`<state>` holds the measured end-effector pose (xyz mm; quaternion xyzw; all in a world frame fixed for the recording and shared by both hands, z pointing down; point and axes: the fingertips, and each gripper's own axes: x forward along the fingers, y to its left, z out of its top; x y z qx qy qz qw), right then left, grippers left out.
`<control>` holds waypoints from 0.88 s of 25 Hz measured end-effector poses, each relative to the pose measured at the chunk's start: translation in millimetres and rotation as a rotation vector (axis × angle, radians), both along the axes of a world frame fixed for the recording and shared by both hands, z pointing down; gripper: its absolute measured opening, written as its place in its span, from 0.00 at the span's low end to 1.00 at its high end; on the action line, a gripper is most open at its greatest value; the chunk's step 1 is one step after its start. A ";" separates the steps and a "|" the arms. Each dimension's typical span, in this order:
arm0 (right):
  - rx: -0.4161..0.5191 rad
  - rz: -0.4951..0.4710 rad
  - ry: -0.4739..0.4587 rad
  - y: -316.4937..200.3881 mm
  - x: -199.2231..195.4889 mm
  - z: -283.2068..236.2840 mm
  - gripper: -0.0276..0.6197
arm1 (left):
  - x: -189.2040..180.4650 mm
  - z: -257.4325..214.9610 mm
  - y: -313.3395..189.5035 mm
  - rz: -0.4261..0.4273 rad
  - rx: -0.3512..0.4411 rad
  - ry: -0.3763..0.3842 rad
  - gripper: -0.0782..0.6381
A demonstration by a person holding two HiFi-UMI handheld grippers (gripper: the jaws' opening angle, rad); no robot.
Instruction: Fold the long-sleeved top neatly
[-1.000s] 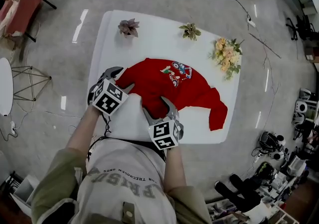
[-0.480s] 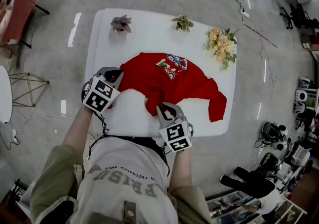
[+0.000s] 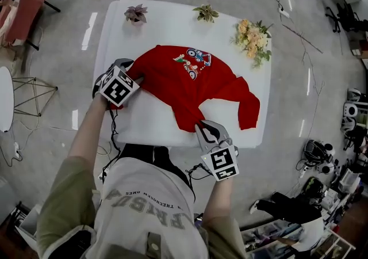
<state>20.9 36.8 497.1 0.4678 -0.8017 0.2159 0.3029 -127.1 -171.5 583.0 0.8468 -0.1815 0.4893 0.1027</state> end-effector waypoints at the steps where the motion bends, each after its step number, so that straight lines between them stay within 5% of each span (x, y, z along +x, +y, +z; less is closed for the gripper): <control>1: 0.002 0.003 0.002 5.3 4.8 -0.1 0.09 | 1.9 -3.2 1.8 0.005 0.016 0.002 0.44; 4: 0.015 0.008 0.012 18.1 19.4 -2.0 0.09 | 7.8 -22.8 15.0 0.012 0.075 0.056 0.20; 10: 0.057 0.016 0.022 42.0 45.9 -13.4 0.09 | -10.4 -51.6 85.5 0.052 0.101 0.102 0.18; 18: 0.025 0.044 0.069 103.4 86.1 -4.8 0.09 | -34.7 -41.5 243.9 0.043 -0.144 0.128 0.18; 22: -0.045 0.046 0.096 134.8 100.4 24.2 0.09 | -29.0 -10.6 288.1 0.004 -0.200 0.119 0.18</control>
